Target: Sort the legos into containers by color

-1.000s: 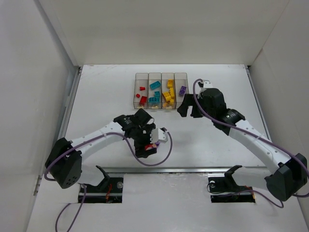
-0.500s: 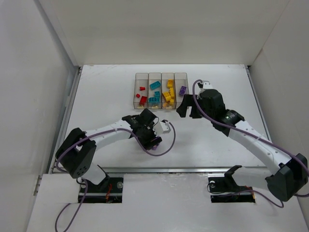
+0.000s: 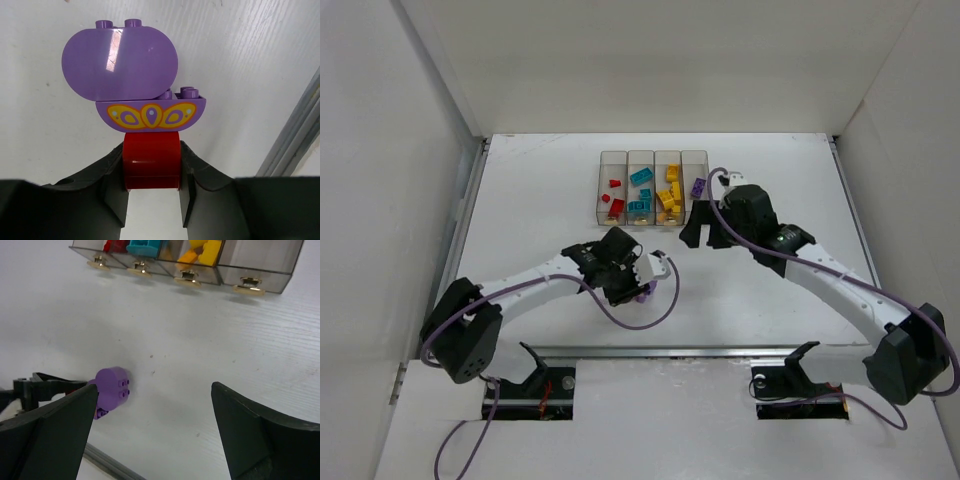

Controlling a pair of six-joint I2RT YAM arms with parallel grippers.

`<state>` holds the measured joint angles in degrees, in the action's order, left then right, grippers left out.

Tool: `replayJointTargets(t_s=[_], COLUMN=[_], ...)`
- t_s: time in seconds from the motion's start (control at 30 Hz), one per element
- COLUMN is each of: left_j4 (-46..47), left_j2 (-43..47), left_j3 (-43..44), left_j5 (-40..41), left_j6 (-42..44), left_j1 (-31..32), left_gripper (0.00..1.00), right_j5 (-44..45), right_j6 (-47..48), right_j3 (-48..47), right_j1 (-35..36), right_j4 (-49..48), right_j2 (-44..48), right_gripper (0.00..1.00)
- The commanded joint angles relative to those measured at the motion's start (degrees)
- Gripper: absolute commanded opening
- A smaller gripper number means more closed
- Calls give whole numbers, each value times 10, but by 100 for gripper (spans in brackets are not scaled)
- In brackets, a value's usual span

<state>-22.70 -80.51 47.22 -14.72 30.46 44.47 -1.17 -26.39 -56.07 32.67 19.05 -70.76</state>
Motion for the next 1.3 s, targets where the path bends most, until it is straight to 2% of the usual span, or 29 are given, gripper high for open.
replayJointTargets(t_s=[0.0,0.13,0.17,0.23,0.3,0.4,0.67,0.9,1.0,1.1,1.13,1.23,1.27], left_j4=[26,64,81,134,169,188,233,263,263,263,263,269,274], left_j2=[61,143,160,200,214,214,184,178,178,178,178,173,173], left_j3=[8,2,-11,-18,-18,6,47,67,67,67,67,67,67], left_j5=[-1,12,12,7,-8,-28,-34,-28,-38,-38,-38,-38,-38], left_j6=[35,75,80,93,101,95,85,62,62,62,62,62,62], left_j1=[-3,-14,-19,-26,-26,-26,-26,-26,-26,-26,-26,-32,-32], left_gripper=[0,0,0,0,0,0,0,0,0,0,0,0,0], right_j5=[-64,-162,-245,-332,-440,-516,-548,-483,-472,-472,-472,-482,-482], right_j6=[23,29,29,29,62,83,84,65,60,60,60,55,55], right_j3=[-30,-30,-30,-37,-74,-102,-170,-143,-160,-171,-178,-184,-184], right_j1=[-11,-72,-106,-129,-129,-112,-93,-82,-76,-70,-70,-70,-70], right_j4=[-24,-70,-87,-110,-110,-110,-120,-115,-115,-121,-121,-121,-121], right_j2=[-6,16,21,-1,-37,-57,-99,-123,-138,-148,-148,-154,-159], right_gripper=[100,100,100,100,100,100,100,100,100,87,68,33,15])
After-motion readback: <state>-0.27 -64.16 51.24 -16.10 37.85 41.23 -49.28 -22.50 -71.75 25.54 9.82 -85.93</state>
